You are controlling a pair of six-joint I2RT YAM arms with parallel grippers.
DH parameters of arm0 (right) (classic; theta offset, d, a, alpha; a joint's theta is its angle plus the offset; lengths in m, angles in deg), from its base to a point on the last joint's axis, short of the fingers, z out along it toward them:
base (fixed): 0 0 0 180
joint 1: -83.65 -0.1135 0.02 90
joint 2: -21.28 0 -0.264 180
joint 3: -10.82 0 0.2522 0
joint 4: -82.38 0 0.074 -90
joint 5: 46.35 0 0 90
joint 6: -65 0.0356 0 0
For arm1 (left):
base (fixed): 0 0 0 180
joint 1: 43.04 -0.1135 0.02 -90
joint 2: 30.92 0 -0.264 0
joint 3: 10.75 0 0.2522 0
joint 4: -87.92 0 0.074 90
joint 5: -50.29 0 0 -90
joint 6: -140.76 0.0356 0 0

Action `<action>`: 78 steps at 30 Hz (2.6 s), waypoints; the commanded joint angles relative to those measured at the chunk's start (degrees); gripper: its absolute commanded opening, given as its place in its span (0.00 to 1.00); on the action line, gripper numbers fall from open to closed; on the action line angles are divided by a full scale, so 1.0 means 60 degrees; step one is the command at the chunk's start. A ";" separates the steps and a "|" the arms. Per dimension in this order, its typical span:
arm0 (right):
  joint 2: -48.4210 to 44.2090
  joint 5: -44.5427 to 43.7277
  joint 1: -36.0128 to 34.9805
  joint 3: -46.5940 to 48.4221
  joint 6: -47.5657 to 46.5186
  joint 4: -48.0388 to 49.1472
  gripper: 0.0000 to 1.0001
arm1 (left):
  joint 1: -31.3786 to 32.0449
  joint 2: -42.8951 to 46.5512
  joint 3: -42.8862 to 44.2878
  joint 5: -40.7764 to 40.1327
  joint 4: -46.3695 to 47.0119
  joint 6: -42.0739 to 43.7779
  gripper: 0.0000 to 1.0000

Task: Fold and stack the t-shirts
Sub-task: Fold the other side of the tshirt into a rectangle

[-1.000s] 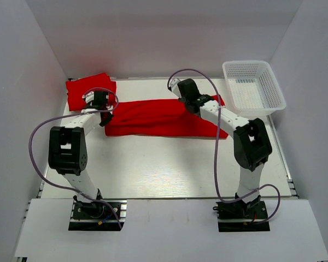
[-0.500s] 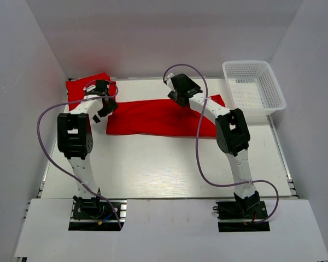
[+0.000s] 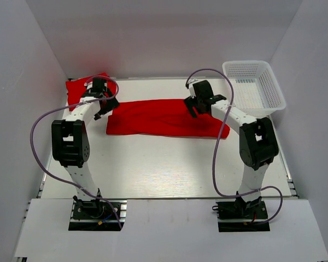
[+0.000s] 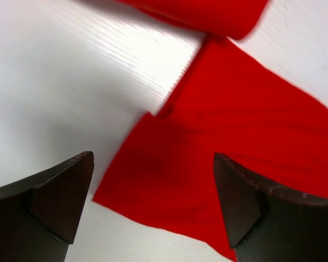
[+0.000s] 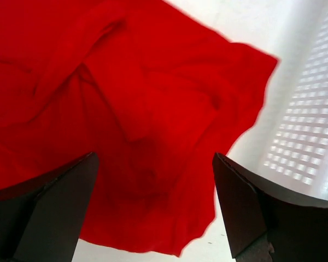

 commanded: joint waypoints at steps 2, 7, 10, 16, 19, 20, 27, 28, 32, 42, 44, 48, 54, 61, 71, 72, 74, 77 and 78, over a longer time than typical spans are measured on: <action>0.0488 0.0535 0.0030 0.0088 0.0392 0.0037 0.90 | 0.0209 0.0171 -0.0491 0.1803 0.1391 0.0737 1.00; 0.1497 0.0668 0.0191 0.0616 0.0406 0.0066 0.90 | 0.0385 -0.0312 -0.0683 0.2215 0.1730 0.0825 1.00; 0.2024 0.0405 0.0323 0.0997 0.0508 0.0081 0.90 | 0.0385 -0.0606 -0.0784 0.2215 0.1613 0.0825 1.00; 0.2627 -0.1002 0.0499 0.1612 0.1400 0.0256 0.58 | 0.0298 -0.0841 -0.1502 0.1747 0.1131 0.0737 1.00; 0.2525 -0.1062 0.0719 0.1642 0.1767 0.0506 0.50 | 0.0195 -0.0841 -0.1838 0.1557 0.1043 0.0737 1.00; 0.2554 -0.1120 0.0821 0.1657 0.1856 0.0535 0.44 | 0.0195 -0.0841 -0.1970 0.1556 0.1042 0.0737 1.00; 0.3037 -0.0335 0.1304 0.2374 0.2280 0.1206 0.08 | 0.0195 -0.0841 -0.2177 0.1219 0.0939 0.0737 1.00; 0.3125 -0.0112 0.1450 0.2432 0.2281 0.1369 0.06 | 0.0195 -0.0841 -0.2177 0.1219 0.0939 0.0737 1.00; 0.3534 0.0696 0.1715 0.3061 0.2208 0.2015 0.05 | 0.0283 -0.0754 -0.2177 0.1131 0.0764 0.0737 1.00; 0.2804 0.1265 0.1891 0.3357 0.2208 0.0801 0.91 | 0.0283 -0.0460 -0.2352 0.1219 0.0763 0.0825 1.00; 0.2336 0.1864 0.1847 0.3181 0.2368 0.0537 0.91 | 0.0283 -0.0344 -0.2352 0.1307 0.0763 0.0825 1.00; 0.1574 0.3652 0.1862 0.2099 0.3086 0.0593 0.91 | 0.0283 -0.0109 -0.2265 0.1410 0.0850 0.0825 1.00; 0.1103 0.5976 0.1789 0.1655 0.3175 0.0829 0.91 | 0.0283 0.0068 -0.2265 0.1498 0.0939 0.0825 1.00; 0.2216 0.7112 0.1627 0.2665 0.3539 0.0579 0.91 | 0.0195 0.0068 -0.2367 0.1498 0.1027 0.0825 1.00; 0.3652 0.6996 0.1583 0.3824 0.4595 0.0696 0.76 | 0.0195 0.0068 -0.2367 0.1498 0.1027 0.0825 1.00; 0.3798 0.6792 0.1598 0.3854 0.4683 0.0711 0.71 | 0.0195 0.0068 -0.2454 0.1498 0.1027 0.0825 1.00; 0.3916 0.6630 0.1569 0.3956 0.4742 0.0711 0.62 | 0.0195 0.0068 -0.2455 0.1498 0.1027 0.0825 1.00; 0.4179 0.6454 0.1569 0.4219 0.4991 0.0711 0.55 | 0.0195 0.0068 -0.2455 0.1498 0.1027 0.0825 1.00; 0.4238 0.6424 0.1569 0.4278 0.5035 0.0725 0.52 | 0.0195 0.0068 -0.2455 0.1498 0.1027 0.0825 1.00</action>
